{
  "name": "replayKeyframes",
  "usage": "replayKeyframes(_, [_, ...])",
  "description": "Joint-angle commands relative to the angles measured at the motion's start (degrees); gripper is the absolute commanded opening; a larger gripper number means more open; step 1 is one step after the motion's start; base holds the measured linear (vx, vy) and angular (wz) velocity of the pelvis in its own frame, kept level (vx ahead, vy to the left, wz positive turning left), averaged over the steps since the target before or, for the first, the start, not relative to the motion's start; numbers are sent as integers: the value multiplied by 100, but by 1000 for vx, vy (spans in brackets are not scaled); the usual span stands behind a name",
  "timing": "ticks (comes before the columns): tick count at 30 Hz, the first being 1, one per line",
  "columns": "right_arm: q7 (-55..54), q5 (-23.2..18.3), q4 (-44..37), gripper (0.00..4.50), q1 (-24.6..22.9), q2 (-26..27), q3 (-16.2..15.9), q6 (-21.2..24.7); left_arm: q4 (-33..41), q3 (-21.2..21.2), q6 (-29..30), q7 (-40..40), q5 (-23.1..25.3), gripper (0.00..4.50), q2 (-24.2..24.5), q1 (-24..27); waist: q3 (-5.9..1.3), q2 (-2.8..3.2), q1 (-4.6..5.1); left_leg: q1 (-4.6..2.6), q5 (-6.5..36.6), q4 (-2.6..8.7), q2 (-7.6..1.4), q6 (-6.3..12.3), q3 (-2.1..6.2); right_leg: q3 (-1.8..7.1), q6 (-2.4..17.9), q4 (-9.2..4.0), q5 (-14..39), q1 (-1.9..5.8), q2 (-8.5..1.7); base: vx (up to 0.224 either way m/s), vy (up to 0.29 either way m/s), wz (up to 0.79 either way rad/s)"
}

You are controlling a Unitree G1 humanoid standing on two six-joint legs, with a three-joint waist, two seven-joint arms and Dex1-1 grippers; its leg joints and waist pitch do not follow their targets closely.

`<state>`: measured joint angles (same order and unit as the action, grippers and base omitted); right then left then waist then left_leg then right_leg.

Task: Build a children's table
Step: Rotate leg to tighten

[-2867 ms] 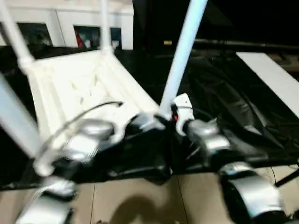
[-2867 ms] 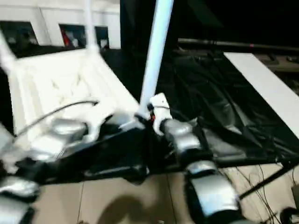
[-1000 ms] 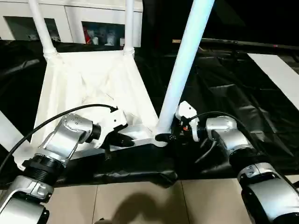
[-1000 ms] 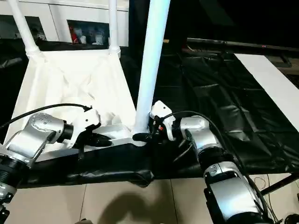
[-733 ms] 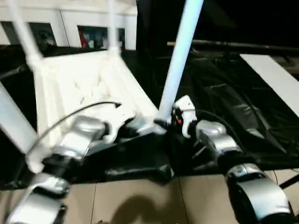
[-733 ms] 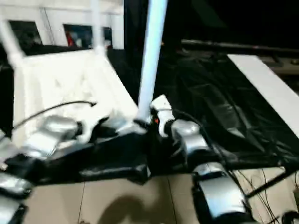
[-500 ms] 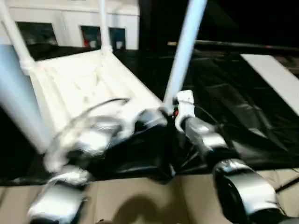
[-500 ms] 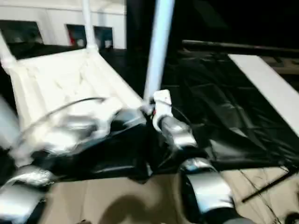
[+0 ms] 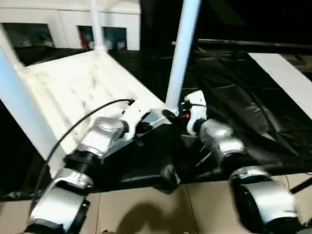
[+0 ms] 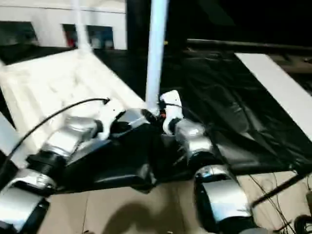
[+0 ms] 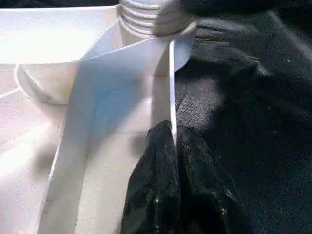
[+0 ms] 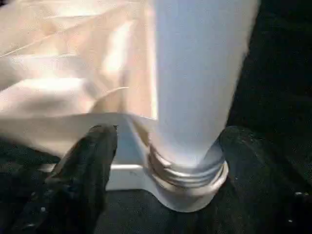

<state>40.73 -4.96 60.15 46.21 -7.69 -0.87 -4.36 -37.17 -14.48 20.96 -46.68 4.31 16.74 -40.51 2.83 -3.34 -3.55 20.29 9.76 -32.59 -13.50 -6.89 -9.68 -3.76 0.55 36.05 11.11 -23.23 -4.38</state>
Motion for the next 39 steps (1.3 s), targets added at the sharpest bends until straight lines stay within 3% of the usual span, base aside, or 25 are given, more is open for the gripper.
replayKeyframes(1, [968,40,-358,386,-121,-187,-366,61,79,-385,-97,-662,30,0,116,269,-350,-29,-84,50,1121,331,27,262,-56,214,987,-493,1341,318,-313,0,0,0])
replayKeyframes(2, [1583,132,-499,386,-218,-472,-564,18,283,-446,-114,-1005,-29,0,311,360,-358,-31,-87,36,985,316,14,307,-70,219,1121,-456,986,305,-304,0,0,0])
replayKeyframes(5, [2050,241,-592,386,-297,-713,-756,-37,580,-534,-159,-1510,-155,0,550,495,-376,-29,-125,21,720,290,17,402,-88,214,1377,-364,342,312,-286,0,0,0])
replayKeyframes(9, [2348,331,-612,386,-323,-853,-865,-71,953,-680,-163,-2067,-287,0,866,667,-357,-30,-150,-5,803,309,2,356,-106,226,1437,-369,402,305,-291,0,0,0])
replayKeyframes(10, [2434,397,-588,386,-314,-883,-920,-116,1207,-764,-237,-2418,-368,0,1085,790,-359,5,-167,-26,838,309,3,297,-101,229,1453,-357,364,300,-288,0,0,0])
replayKeyframes(13, [2536,487,-548,386,-306,-857,-904,-174,1351,-809,-216,-2653,-441,0,1203,865,-355,20,-204,-64,983,316,-10,223,-126,231,1510,-352,324,278,-267,0,0,0])
replayKeyframes(18, [2606,411,-608,386,-337,-747,-952,-155,1382,-826,-234,-2751,-392,0,1262,882,-345,29,-233,-61,1145,340,0,77,-112,243,1409,-370,520,291,-275,0,0,0])
replayKeyframes(21, [2837,263,-773,386,-394,-786,-1002,-5,1383,-807,-265,-2807,-360,0,1296,878,-363,23,-244,-46,1006,331,8,90,-106,241,1390,-348,333,315,-269,0,0,0])
replayKeyframes(25, [3001,281,-736,351,-406,-786,-988,41,1507,-816,-217,-2853,-387,0,1399,919,-373,1,-259,-34,822,312,7,171,-112,232,1459,-312,66,323,-269,0,0,0])
replayKeyframes(27, [3040,337,-722,320,-410,-779,-973,18,1575,-826,-187,-2877,-415,0,1434,950,-368,3,-264,-33,851,315,6,167,-114,232,1451,-321,141,320,-275,0,0,0])
replayKeyframes(34, [3038,362,-707,278,-436,-779,-1006,21,1604,-826,-201,-2890,-394,0,1468,1055,-370,-37,-261,-29,821,316,7,146,-111,236,1376,-327,298,323,-279,0,0,0])
replayKeyframes(39, [2968,391,-692,269,-472,-780,-1048,32,1658,-836,-111,-2869,-372,0,1500,1142,-375,6,-250,-37,788,312,12,154,-111,234,1401,-317,182,319,-271,0,0,0])
